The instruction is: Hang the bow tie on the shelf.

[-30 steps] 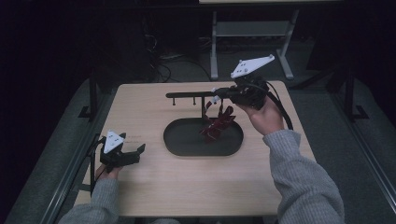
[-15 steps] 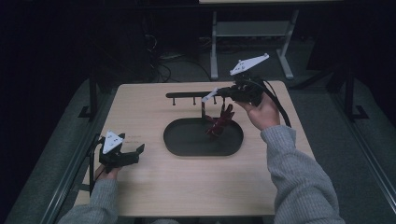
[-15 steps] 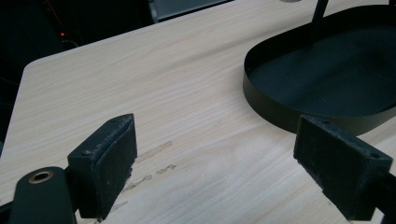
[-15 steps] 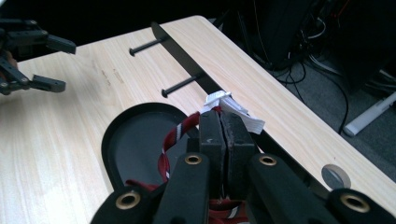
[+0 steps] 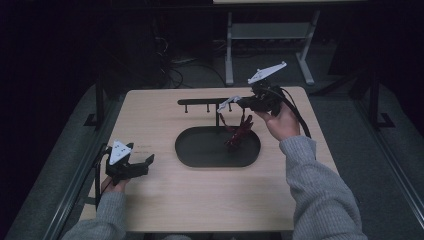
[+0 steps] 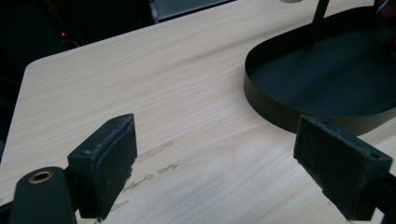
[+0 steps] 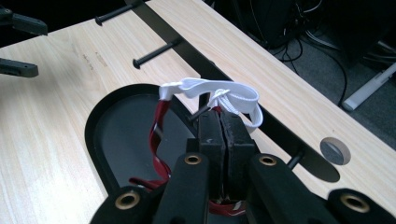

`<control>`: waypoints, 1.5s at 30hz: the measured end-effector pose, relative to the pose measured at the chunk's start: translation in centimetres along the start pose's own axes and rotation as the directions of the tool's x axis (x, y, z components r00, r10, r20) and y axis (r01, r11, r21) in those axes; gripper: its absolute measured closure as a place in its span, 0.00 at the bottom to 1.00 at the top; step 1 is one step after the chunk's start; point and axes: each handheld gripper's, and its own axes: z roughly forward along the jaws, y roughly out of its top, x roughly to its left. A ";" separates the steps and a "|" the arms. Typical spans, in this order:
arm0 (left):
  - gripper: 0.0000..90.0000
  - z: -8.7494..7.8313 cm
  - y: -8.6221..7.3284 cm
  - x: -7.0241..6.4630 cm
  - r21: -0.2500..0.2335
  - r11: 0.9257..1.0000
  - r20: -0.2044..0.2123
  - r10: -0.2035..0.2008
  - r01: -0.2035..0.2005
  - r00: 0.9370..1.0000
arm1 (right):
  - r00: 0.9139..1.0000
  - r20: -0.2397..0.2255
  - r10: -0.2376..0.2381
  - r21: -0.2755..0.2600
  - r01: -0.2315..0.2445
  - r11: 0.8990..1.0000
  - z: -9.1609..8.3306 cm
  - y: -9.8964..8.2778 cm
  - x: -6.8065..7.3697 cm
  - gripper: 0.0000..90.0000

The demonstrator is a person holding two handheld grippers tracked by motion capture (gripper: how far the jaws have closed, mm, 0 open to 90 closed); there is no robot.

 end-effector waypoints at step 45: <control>0.14 -0.1 -0.1 0.0 0.011 1.000 0.004 -0.013 0.013 1.000 | 0.996 -0.030 0.081 0.066 -0.079 0.995 2.7 -2.0 -1.4 0.89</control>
